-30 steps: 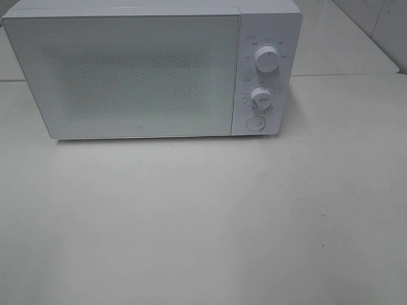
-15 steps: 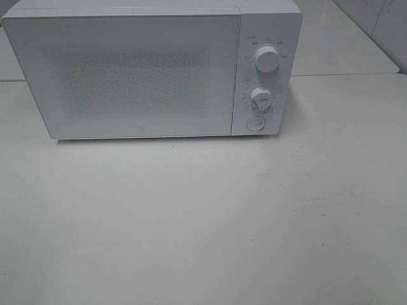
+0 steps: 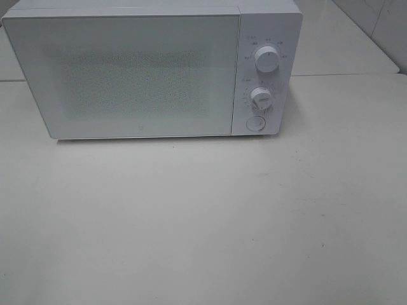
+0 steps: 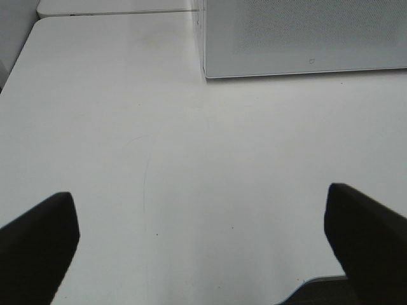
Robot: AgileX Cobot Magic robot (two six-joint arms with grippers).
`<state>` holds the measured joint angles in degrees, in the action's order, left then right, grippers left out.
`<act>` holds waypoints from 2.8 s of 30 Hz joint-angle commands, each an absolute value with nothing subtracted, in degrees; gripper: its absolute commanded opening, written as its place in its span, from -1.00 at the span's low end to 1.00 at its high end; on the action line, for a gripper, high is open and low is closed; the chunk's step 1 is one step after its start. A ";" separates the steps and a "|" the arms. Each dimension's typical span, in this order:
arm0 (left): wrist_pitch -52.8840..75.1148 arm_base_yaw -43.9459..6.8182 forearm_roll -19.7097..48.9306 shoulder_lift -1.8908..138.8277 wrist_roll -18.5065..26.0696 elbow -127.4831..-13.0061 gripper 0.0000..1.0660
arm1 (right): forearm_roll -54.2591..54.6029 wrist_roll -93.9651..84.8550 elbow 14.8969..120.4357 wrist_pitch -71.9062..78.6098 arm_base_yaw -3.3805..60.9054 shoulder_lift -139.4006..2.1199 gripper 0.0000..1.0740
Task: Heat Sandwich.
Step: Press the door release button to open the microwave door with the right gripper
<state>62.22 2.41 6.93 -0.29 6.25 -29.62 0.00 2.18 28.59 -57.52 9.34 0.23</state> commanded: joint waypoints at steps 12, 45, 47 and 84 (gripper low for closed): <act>61.71 2.35 7.28 -1.20 6.36 -29.62 0.83 | 0.00 2.46 28.59 -56.84 8.88 1.78 0.28; 61.71 2.35 7.28 -1.20 6.36 -29.62 0.83 | 0.00 2.41 30.08 -49.27 8.88 -12.55 0.46; 61.71 2.35 7.28 -1.20 6.36 -29.62 0.83 | 0.00 2.41 30.02 -48.41 8.88 -13.18 0.46; 61.71 2.35 7.28 -1.20 6.36 -29.62 0.83 | 0.40 5.21 29.97 -1.89 8.88 -55.41 0.42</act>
